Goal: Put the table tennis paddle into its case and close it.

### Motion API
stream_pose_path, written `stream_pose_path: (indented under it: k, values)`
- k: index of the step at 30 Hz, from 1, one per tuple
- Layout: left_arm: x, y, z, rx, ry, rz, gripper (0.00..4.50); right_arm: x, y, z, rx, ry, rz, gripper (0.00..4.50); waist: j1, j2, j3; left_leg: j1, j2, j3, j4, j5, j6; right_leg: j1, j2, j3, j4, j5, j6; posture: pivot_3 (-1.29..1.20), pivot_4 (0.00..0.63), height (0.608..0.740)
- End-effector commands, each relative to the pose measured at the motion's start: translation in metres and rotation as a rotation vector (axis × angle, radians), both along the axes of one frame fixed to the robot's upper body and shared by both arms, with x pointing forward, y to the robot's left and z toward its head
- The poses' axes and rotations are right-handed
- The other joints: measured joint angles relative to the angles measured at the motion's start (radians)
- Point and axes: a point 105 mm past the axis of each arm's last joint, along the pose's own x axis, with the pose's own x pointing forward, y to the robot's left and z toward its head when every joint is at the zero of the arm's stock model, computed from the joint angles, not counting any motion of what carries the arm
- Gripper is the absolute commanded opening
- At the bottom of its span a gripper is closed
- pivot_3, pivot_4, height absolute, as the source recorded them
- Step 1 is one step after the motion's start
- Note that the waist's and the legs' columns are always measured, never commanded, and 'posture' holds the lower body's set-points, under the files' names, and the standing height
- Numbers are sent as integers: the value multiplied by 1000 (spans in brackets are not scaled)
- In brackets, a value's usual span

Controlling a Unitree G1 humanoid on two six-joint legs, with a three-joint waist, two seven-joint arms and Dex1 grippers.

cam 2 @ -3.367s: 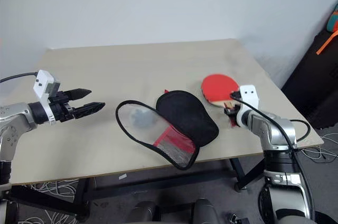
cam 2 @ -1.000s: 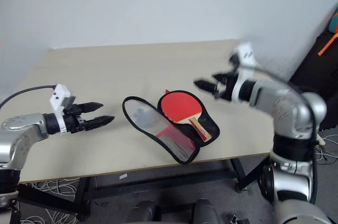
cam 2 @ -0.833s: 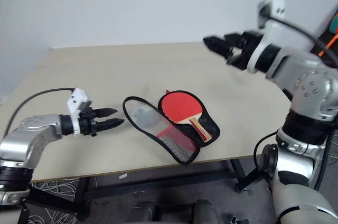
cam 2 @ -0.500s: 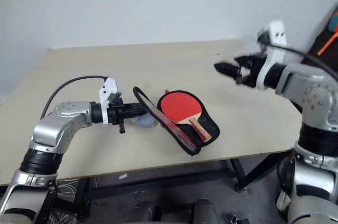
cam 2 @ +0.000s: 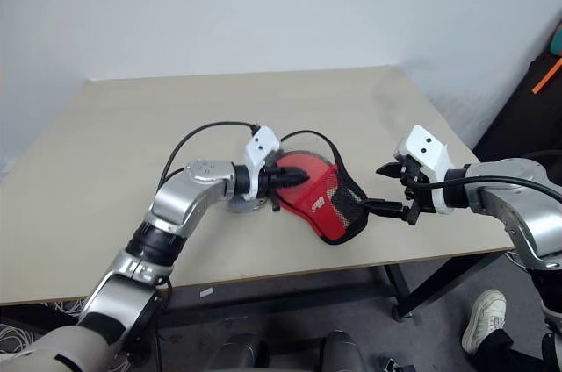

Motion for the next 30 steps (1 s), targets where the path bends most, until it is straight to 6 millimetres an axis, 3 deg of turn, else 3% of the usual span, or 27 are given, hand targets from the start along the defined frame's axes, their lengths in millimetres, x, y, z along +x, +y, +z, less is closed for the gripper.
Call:
stream_pose_path:
  k: [1,6,9,13,23,30]
  values:
    - [-33,-2,6,-32,57,-71,445,6,3,13,6,-68,14,4500,2,0,0,0,0,0,0,0,0,0,0,0,0,0,0,0,0,698]
    - [-51,-8,-13,-32,185,-34,600,6,5,9,26,-64,4,4500,27,-1,0,-1,-1,-2,5,0,0,3,-1,-1,0,0,0,0,0,698]
    - [-59,-13,-20,-61,281,-22,1336,6,7,7,39,-71,-6,4500,30,-1,0,-1,-2,-2,6,-1,1,4,-1,-1,0,0,0,0,0,698]
    - [-59,-16,-33,-73,377,29,2745,6,15,7,63,-82,-8,4500,29,0,0,-1,-1,-2,5,-1,1,3,0,-1,0,0,0,0,0,698]
    - [-62,-20,-73,-81,598,141,2745,1,21,6,100,-81,-36,4500,30,0,0,-1,-2,-2,6,-1,1,4,-1,-1,0,0,0,0,0,698]
    - [-52,-31,-77,-246,759,237,2745,-1,25,3,111,-71,-45,4500,37,-1,-1,0,-2,-2,6,-1,1,5,-1,-2,-1,0,0,0,0,698]
